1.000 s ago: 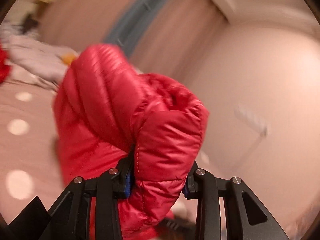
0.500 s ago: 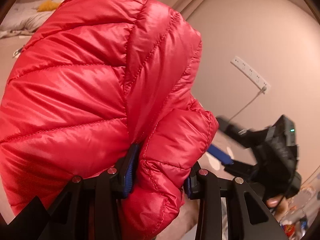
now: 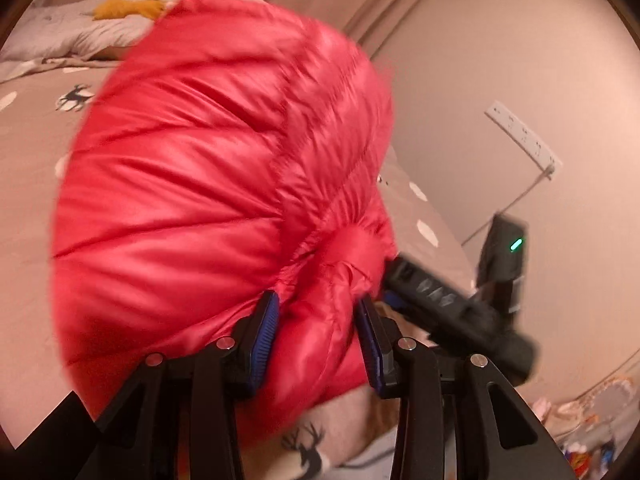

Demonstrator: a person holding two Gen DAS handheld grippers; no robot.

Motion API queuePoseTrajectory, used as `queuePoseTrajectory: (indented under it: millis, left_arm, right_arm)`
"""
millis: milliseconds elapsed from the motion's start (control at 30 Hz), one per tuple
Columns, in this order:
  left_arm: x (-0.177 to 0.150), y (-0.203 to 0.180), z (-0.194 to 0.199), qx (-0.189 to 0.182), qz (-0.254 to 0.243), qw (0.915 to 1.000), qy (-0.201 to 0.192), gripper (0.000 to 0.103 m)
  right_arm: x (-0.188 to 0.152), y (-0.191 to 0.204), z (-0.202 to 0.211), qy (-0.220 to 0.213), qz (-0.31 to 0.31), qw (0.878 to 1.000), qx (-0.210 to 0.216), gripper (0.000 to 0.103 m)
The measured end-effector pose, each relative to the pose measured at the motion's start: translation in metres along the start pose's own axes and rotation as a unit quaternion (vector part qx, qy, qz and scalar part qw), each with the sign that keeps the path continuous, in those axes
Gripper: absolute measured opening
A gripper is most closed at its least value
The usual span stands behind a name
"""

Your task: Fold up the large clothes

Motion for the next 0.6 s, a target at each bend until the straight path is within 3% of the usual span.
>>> queuePoseTrajectory:
  millis: [33, 100, 167, 200, 267, 333, 400, 467, 600]
  left_arm:
    - [0.005, 0.001, 0.010, 0.001, 0.007, 0.9999, -0.015, 0.041]
    - [0.019, 0.007, 0.040, 0.017, 0.026, 0.9969, -0.073, 0.046]
    - [0.030, 0.016, 0.062, 0.036, 0.042, 0.9903, -0.127, 0.051]
    - [0.035, 0.024, 0.069, 0.058, 0.049, 0.9857, -0.151, 0.053]
    - [0.043, 0.047, 0.079, 0.148, 0.065, 0.9674, -0.194, 0.054]
    - [0.047, 0.073, 0.073, 0.231, 0.071, 0.9495, -0.200, 0.054]
    - [0.046, 0.090, 0.055, 0.271, 0.077, 0.9422, -0.182, 0.054]
    - [0.039, 0.104, 0.023, 0.282, 0.087, 0.9454, -0.139, 0.054]
    - [0.040, 0.095, 0.014, 0.275, 0.087, 0.9461, -0.147, 0.050]
  right_arm:
    - [-0.002, -0.005, 0.000, 0.003, -0.001, 1.000, -0.009, 0.056]
    - [-0.011, -0.018, -0.007, 0.023, 0.009, 0.999, -0.040, 0.052]
    - [-0.017, -0.028, -0.007, 0.017, 0.005, 0.999, -0.032, 0.050]
    - [-0.019, -0.029, -0.006, 0.013, 0.007, 0.999, -0.030, 0.049]
    - [-0.022, -0.029, -0.004, 0.013, 0.012, 0.999, -0.033, 0.049]
    - [-0.023, -0.028, -0.003, 0.015, 0.020, 0.999, -0.043, 0.049]
    - [-0.027, -0.027, -0.001, 0.013, 0.028, 0.998, -0.052, 0.049]
    - [-0.027, -0.026, -0.002, 0.010, 0.031, 0.998, -0.057, 0.049]
    - [-0.021, -0.027, 0.002, 0.003, 0.023, 0.997, -0.071, 0.055]
Point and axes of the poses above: each gripper's, at about its wrist camera, not at the fingertips, and z roughly against the way its jaws point, y to its left, x to its top, the point moved 7 cm from there along -z, roughly the way its jaws point, and after that the axes turned 2 degrees about x, right-handed, at the moved point
